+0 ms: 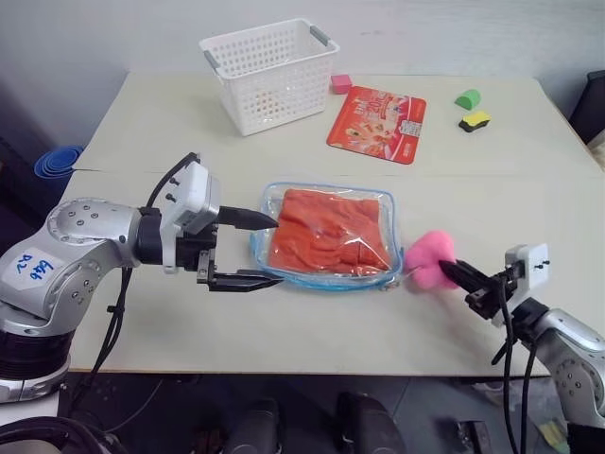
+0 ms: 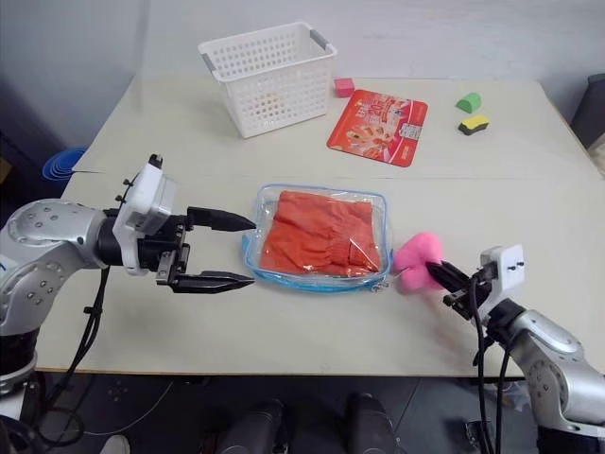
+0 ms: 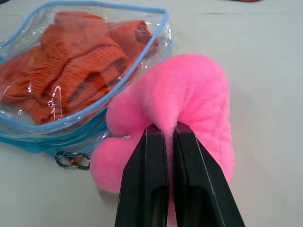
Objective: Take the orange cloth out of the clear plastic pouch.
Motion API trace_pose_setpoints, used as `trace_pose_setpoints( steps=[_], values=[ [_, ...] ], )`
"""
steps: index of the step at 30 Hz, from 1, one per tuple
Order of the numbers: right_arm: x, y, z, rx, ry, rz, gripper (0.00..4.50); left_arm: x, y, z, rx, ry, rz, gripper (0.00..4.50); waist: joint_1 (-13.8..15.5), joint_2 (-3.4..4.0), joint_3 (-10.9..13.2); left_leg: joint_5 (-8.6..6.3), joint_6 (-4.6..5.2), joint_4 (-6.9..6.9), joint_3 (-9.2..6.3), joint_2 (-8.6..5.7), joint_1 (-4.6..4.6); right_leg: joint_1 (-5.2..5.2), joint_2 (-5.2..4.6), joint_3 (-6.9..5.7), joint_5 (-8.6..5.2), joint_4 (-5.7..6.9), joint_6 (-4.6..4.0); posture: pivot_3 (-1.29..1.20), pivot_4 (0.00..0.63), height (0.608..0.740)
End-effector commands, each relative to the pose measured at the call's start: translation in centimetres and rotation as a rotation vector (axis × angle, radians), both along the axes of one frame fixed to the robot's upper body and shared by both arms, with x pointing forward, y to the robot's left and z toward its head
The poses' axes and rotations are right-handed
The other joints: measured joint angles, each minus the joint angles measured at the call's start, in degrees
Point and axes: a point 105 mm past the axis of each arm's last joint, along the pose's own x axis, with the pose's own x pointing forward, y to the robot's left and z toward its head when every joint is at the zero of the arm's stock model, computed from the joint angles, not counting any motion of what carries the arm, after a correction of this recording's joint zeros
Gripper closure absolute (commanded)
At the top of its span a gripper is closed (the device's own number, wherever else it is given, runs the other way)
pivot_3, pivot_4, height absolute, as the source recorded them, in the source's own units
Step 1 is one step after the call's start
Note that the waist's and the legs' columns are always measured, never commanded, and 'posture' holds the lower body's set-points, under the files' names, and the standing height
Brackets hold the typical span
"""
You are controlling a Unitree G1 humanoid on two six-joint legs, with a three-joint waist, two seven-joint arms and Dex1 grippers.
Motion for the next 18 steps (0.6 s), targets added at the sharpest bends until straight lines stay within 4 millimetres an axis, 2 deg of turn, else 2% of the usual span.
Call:
trace_pose_setpoints(
  steps=[1, 10, 14, 18],
  values=[
    [-1.4, 2.3, 4.2, -0.128, -0.206, 0.136, 4.48, 0.0, 0.2, 0.6, 0.011, -0.051, 0.005, 0.0, -0.1, 0.01, 0.0, 0.0, 0.0, 0.0, 0.02, 0.02, 0.0, -0.01, 0.01, 0.02, 0.0, 0.0, 0.0, 0.0, 0.15, 0.74],
    [-3.2, 5.6, 4.6, -0.45, -0.283, 0.458, 4.48, 0.1, 0.1, 0.1, 0.007, -0.034, 0.006, 0.0, 0.0, -0.01, 0.0, -0.01, 0.02, -0.01, 0.07, 0.01, 0.0, -0.02, -0.02, 0.07, 0.0, -0.01, 0.0, 0.0, 0.15, 0.74],
    [-4.1, 8.5, 4.4, -0.591, -0.352, 0.678, 4.48, -0.1, -0.5, -0.1, 0.001, -0.024, -0.016, 0.0, 0.0, -0.02, 0.0, -0.01, 0.02, 0.01, 0.06, 0.03, 0.01, -0.03, -0.01, 0.07, 0.0, -0.01, 0.0, 0.0, 0.15, 0.74],
    [-4.2, 11.3, 3.8, -0.641, -0.41, 0.81, 4.48, 0.0, -0.8, -0.4, 0.01, -0.031, -0.021, 0.0, -0.1, -0.03, 0.0, -0.01, 0.01, 0.02, 0.06, 0.05, 0.0, -0.03, -0.01, 0.05, 0.0, -0.02, 0.0, 0.0, 0.15, 0.74]
  ],
)
